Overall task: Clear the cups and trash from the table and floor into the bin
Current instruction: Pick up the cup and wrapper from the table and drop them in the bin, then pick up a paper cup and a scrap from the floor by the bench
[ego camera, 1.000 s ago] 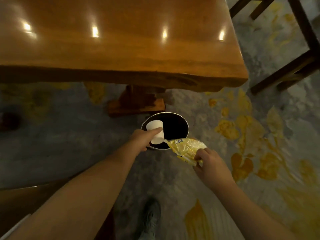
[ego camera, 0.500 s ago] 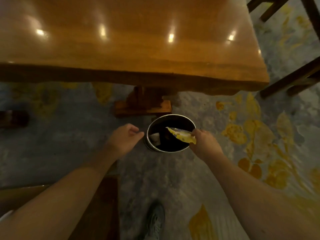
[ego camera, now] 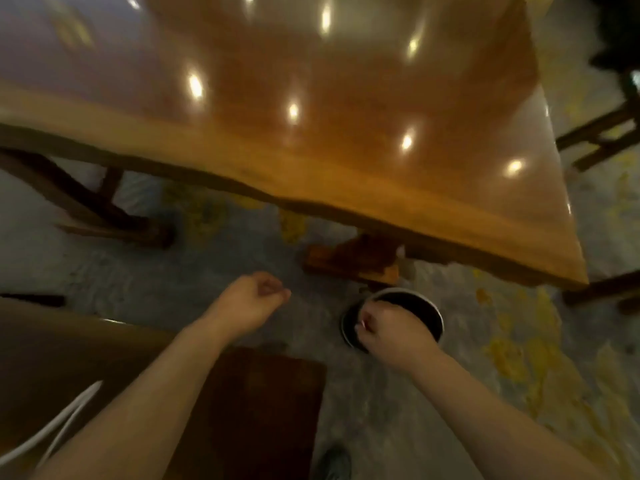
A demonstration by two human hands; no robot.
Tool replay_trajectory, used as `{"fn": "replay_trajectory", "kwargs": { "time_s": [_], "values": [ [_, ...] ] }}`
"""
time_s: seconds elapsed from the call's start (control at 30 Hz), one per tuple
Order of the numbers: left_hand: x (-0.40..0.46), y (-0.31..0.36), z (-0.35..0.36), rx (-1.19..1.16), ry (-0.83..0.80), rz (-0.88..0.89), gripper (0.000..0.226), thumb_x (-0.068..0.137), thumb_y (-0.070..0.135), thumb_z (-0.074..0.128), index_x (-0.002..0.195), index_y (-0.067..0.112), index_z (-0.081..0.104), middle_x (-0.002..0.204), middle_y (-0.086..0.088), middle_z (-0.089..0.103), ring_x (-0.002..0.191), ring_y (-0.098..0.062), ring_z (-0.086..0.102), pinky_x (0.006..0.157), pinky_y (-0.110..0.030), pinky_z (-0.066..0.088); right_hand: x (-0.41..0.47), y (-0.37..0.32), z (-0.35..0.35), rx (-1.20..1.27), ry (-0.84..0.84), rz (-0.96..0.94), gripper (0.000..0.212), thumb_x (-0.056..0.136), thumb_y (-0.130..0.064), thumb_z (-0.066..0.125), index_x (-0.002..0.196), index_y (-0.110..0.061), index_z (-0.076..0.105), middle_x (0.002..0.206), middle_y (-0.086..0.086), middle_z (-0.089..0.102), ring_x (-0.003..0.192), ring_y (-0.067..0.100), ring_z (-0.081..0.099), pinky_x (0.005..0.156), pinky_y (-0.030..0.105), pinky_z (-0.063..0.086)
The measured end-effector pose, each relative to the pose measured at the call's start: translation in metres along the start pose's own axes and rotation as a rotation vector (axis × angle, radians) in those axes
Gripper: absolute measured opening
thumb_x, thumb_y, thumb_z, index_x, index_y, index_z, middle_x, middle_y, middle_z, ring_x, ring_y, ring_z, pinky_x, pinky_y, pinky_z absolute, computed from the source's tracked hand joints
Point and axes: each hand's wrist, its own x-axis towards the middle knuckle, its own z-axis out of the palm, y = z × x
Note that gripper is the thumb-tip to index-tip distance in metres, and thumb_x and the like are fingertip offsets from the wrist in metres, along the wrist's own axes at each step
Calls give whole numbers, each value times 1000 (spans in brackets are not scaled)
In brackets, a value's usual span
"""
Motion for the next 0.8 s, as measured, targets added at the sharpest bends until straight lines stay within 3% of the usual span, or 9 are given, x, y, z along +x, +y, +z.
{"fn": "replay_trajectory", "kwargs": {
  "time_s": [0.17, 0.33, 0.43, 0.6, 0.8],
  "values": [
    [-110, 13, -133, -56, 232, 53, 17, 87, 46, 70, 100, 36, 65, 92, 17, 68, 87, 2, 61, 73, -22, 48, -33, -133, -71, -101, 136, -266, 19, 93, -47, 56, 107, -34, 59, 97, -14, 58, 87, 4, 55, 74, 23, 51],
    [-268, 8, -266, -70, 521, 64, 16, 90, 45, 66, 104, 41, 61, 92, 16, 65, 80, 1, 61, 66, -22, 49, -85, -304, -159, -168, 245, -563, 20, 93, -49, 56, 108, -37, 58, 94, -17, 57, 83, 0, 55, 71, 20, 53],
    [-342, -8, -331, -38, 651, 120, 16, 88, 45, 67, 103, 44, 60, 88, 17, 65, 81, 9, 60, 66, -20, 51, -114, -398, -192, -180, 319, -703, 21, 89, -55, 54, 105, -42, 57, 89, -21, 55, 78, -4, 55, 64, 17, 51],
    [-449, -63, -447, 49, 859, 208, 17, 85, 48, 68, 94, 52, 55, 82, 21, 64, 82, 14, 59, 56, -10, 44, -165, -562, -207, -182, 367, -891, 23, 84, -62, 46, 100, -46, 51, 88, -26, 52, 78, -6, 55, 58, 15, 46],
    [-545, -142, -581, 193, 977, 136, 15, 87, 50, 65, 99, 43, 61, 84, 22, 61, 72, 4, 61, 64, -19, 50, -203, -730, -192, -171, 411, -992, 19, 87, -54, 56, 103, -44, 54, 91, -25, 52, 80, -5, 56, 64, 17, 51]
  ]
}}
